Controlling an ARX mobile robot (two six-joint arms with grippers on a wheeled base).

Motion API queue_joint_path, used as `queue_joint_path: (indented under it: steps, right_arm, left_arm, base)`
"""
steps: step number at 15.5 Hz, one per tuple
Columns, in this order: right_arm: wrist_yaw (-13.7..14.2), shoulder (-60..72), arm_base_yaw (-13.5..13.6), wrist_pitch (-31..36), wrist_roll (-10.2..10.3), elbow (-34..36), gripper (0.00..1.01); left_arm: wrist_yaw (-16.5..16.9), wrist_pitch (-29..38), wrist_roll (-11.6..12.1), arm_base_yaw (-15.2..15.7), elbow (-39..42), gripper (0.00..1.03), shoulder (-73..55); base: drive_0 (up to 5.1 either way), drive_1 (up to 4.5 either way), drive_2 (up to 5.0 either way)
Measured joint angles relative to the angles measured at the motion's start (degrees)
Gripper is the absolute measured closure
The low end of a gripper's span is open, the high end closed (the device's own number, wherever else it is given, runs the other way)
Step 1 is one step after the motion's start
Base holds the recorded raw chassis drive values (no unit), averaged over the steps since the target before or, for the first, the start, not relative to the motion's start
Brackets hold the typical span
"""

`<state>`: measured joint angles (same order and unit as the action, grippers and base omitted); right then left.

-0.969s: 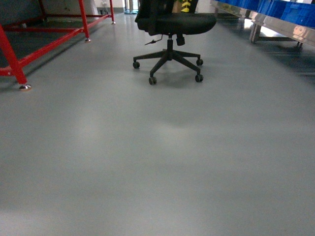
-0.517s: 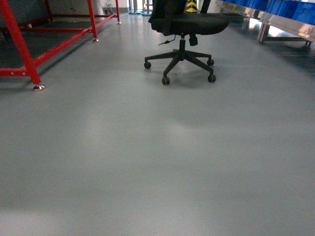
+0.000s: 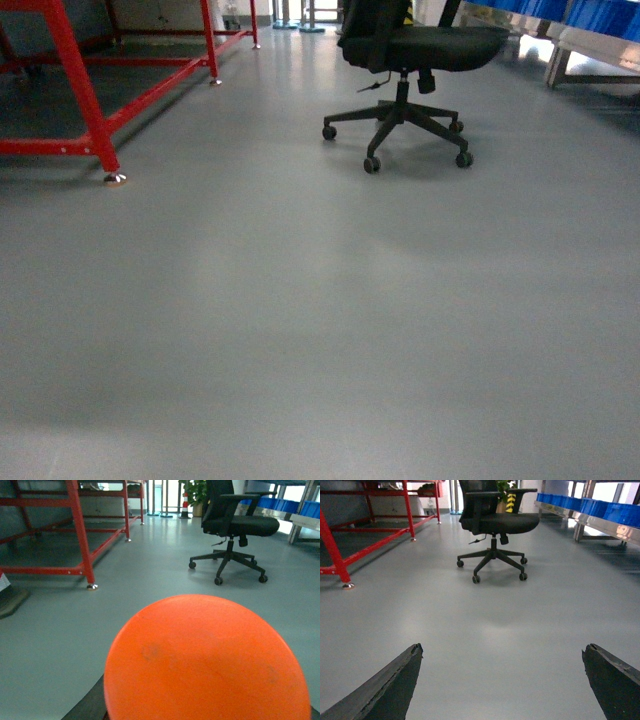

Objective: Pick capacitor and pack into box

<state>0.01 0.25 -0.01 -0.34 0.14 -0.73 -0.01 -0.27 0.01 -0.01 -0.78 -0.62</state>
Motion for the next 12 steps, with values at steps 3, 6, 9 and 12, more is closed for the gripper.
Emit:
queue_joint_path:
  steps: [3,6,9,12]
  right_arm:
    - [0.0,0.0,0.0,0.1,0.0,0.0,0.03]
    - [0.0,0.0,0.0,0.1,0.0,0.0,0.03]
    - [0.0,0.0,0.0,0.2,0.0,0.0,0.03]
    - [0.0,0.0,0.0,-0.2,0.0,0.0,0.03]
  left_arm:
    - [0.0,-0.1,0.0,0.0,0.0,0.59,0.0]
    - [0.0,-0.1,0.0,0.0,0.0,0.59,0.0]
    - [0.0,-0.1,0.0,0.0,0.0,0.59,0.0]
    - [0.0,-0.1,0.0,0.0,0.0,0.59,0.0]
  base:
    - [-5.0,2.46,2.5]
    - [-5.0,2.45,2.4]
    - [-5.1,2.39,2.4]
    - [-5.1,2.33,2.3]
